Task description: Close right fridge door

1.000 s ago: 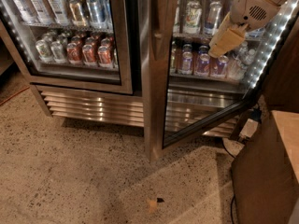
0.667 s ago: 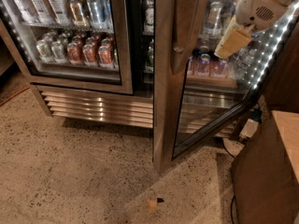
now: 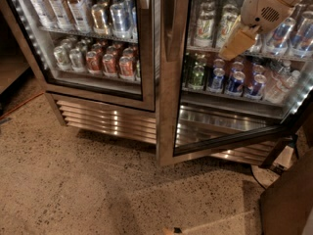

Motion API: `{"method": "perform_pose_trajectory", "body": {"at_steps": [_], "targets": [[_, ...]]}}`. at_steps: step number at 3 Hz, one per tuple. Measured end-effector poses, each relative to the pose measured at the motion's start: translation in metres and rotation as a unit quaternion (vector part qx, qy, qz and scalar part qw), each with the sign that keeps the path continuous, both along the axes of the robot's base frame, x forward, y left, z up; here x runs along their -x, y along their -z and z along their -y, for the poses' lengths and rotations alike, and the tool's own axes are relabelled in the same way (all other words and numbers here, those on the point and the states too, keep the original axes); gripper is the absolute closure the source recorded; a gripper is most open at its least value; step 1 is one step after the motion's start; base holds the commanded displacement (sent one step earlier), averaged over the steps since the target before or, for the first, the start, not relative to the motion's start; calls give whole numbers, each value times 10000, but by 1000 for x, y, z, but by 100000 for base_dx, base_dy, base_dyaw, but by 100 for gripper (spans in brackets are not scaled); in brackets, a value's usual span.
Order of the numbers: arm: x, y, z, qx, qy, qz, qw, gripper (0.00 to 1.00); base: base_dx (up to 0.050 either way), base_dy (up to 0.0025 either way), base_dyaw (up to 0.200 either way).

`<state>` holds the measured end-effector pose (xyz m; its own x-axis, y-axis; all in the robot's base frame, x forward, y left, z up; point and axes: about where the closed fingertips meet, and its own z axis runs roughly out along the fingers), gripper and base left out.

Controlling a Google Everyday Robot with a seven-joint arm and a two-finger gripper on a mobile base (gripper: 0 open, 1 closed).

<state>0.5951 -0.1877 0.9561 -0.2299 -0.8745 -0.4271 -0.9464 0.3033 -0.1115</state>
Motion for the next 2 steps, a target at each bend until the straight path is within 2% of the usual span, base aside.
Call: {"method": "perform_pose_trajectory", "body": {"at_steps": [2], "targets": [[0, 0, 0, 0, 0, 0, 10000, 100, 4999, 3, -42]]}}
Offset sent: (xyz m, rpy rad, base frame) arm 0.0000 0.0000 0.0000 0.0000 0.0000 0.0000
